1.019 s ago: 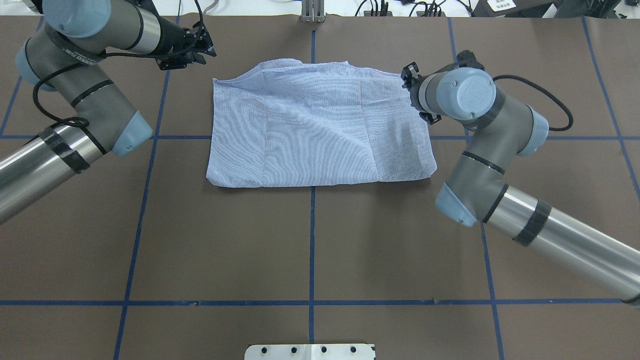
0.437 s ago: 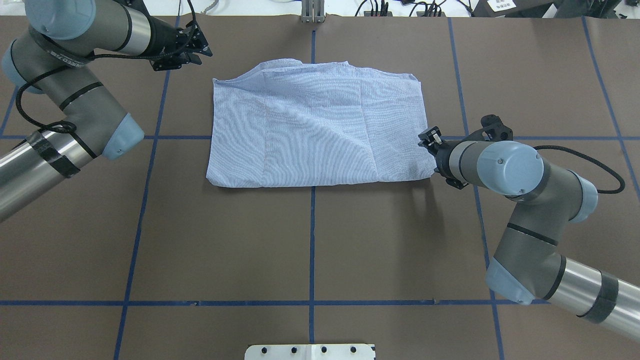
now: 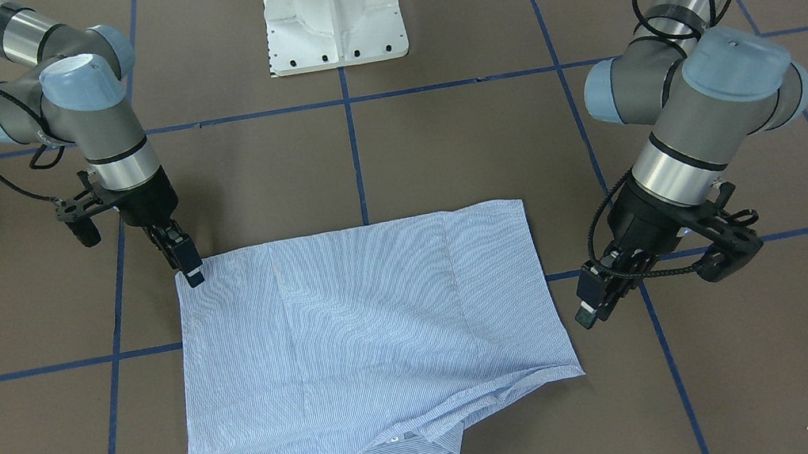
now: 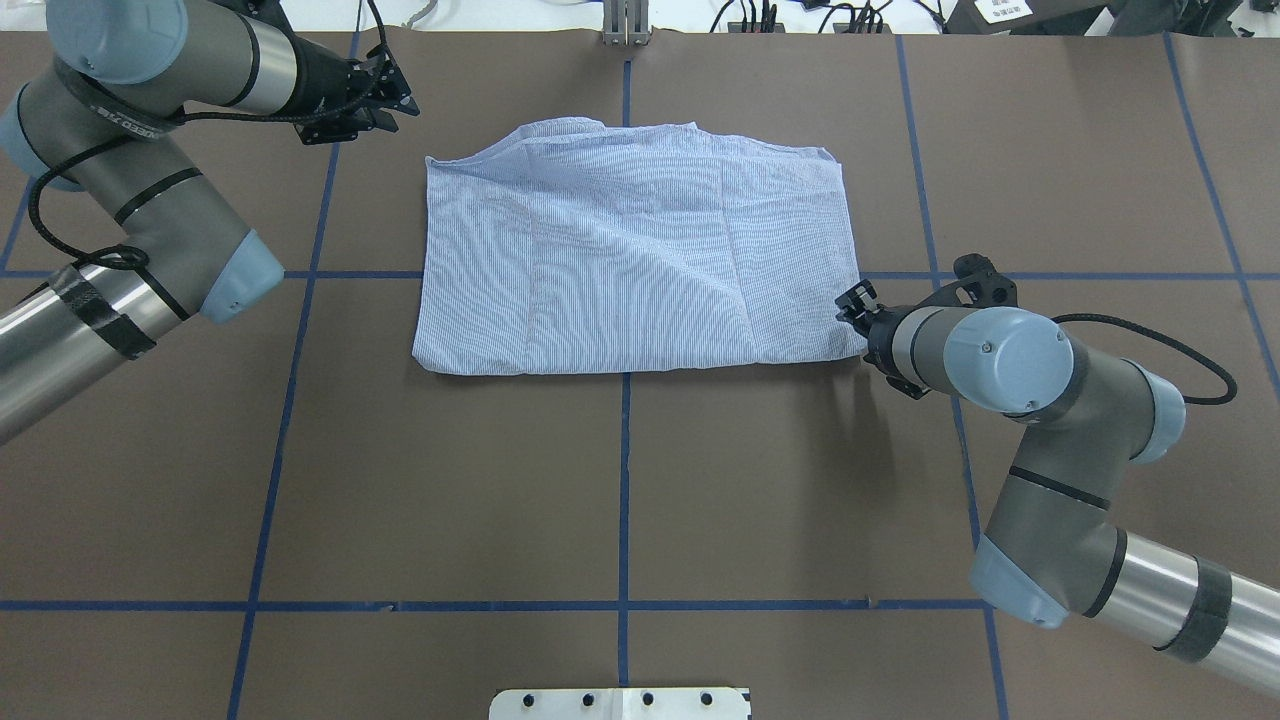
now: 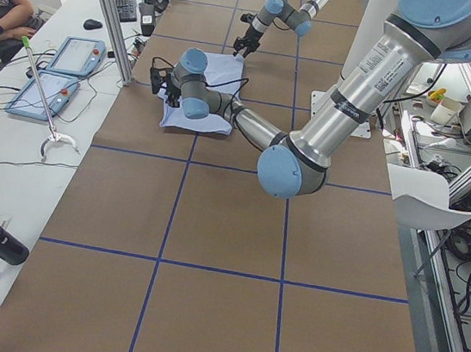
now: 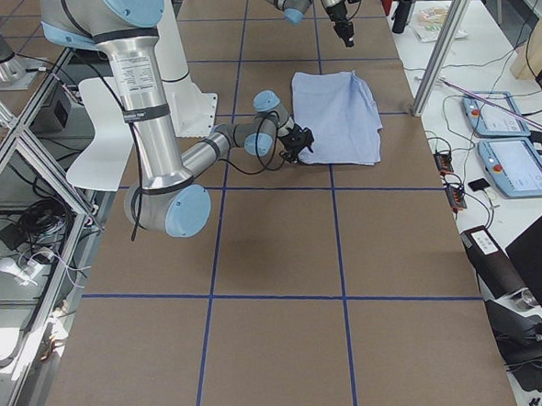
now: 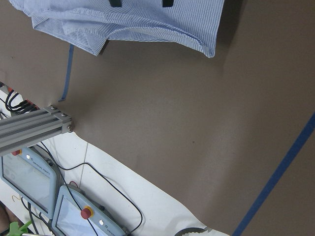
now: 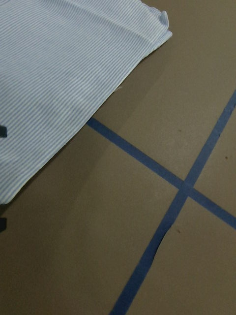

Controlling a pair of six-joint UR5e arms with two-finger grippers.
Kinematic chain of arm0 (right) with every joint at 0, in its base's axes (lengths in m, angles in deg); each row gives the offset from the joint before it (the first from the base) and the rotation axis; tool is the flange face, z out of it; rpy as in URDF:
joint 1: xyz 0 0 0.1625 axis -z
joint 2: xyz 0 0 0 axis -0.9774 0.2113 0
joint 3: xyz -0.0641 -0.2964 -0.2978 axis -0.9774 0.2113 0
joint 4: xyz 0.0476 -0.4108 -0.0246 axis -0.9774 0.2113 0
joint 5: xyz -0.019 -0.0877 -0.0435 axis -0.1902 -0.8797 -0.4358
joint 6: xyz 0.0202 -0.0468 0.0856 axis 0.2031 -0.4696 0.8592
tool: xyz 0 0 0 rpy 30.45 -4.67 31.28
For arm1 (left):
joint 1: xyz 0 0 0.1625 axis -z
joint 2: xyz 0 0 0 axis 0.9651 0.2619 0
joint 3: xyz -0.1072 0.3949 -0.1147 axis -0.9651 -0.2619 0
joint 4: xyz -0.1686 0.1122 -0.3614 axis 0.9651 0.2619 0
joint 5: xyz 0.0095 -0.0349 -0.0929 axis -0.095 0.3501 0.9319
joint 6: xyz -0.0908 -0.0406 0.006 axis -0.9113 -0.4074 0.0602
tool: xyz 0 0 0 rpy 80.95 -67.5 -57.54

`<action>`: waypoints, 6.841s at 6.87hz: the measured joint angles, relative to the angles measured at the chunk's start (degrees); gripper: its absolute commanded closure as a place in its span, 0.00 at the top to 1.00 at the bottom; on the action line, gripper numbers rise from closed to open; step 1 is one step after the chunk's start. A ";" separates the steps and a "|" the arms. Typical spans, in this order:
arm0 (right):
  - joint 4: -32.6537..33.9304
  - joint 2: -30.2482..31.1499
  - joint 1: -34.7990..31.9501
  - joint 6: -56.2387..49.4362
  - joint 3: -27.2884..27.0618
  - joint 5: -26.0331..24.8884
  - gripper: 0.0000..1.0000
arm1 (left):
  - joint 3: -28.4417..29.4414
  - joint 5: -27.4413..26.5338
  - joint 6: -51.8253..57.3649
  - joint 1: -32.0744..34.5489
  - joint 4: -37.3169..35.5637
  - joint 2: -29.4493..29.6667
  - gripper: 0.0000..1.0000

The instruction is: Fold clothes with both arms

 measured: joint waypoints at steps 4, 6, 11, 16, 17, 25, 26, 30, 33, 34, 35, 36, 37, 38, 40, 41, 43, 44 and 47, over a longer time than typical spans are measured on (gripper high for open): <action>0.10 0.20 -0.27 -0.41 -0.90 0.74 0.00 | -0.20 -0.09 0.09 0.08 0.06 -0.97 0.39; 4.45 5.30 0.48 -0.19 -10.52 2.01 0.00 | -2.14 -0.04 0.10 0.09 0.09 -2.48 0.38; 10.37 19.89 21.23 1.01 -32.60 18.62 1.00 | -14.11 1.72 -0.43 -1.81 0.02 -7.05 0.50; 10.44 15.22 13.29 2.68 -31.70 22.16 1.00 | -23.06 -4.21 -4.13 -15.25 -6.56 -14.01 0.65; 10.50 11.00 7.32 -0.99 -27.38 22.31 1.00 | -22.83 -7.50 -4.18 -18.49 -9.57 -13.94 0.64; 10.57 3.71 -8.23 -17.15 -13.19 22.06 1.00 | -16.39 -12.25 -3.31 -24.89 -11.86 -10.06 0.48; 10.50 3.69 -8.62 -17.46 -12.62 22.06 1.00 | -15.97 -12.27 -3.27 -24.96 -11.84 -9.97 0.44; 10.02 3.69 -9.52 -18.49 -10.73 22.07 1.00 | -14.28 -13.82 -3.22 -24.83 -11.74 -8.33 0.00; 9.97 3.69 -9.60 -18.49 -10.54 22.06 1.00 | -15.48 -13.53 12.66 -17.71 -11.64 -9.89 0.00; 9.93 3.69 -9.66 -18.48 -10.59 22.06 1.00 | -12.79 -13.21 21.01 -13.02 -11.26 -9.44 0.00; 9.88 3.67 -9.70 -18.48 -10.73 22.00 1.00 | -7.10 -12.50 26.45 -9.34 -9.95 -6.31 0.00; 9.84 3.61 -9.66 -18.42 -10.85 21.86 1.00 | 1.45 -11.63 28.99 -7.09 -6.85 -0.79 0.09; 9.79 3.36 -9.54 -18.17 -10.97 21.77 1.00 | 10.40 -11.24 29.91 -5.84 -2.95 4.99 0.33; 9.75 2.57 -9.21 -17.87 -11.10 21.71 1.00 | 16.64 -11.09 30.27 -5.04 -0.41 9.25 0.53; 9.74 0.38 -5.56 -16.37 -11.85 19.79 1.00 | 18.04 -7.54 31.50 -2.56 0.26 11.02 0.58; 9.88 -0.98 -0.76 -12.47 -12.23 14.55 1.00 | 11.78 -2.83 31.60 -1.29 -2.27 8.01 0.58; 10.43 -2.74 9.32 -2.15 -12.14 4.32 1.00 | -6.12 1.78 31.56 -0.15 -11.19 -1.18 0.59; 11.07 -3.50 13.15 3.65 -11.56 1.32 1.00 | -12.02 2.29 31.21 -0.05 -14.12 -4.24 0.59; 14.71 -5.74 19.64 12.26 -9.87 -4.48 0.99 | -15.33 2.37 30.06 -0.30 -15.73 -6.32 0.61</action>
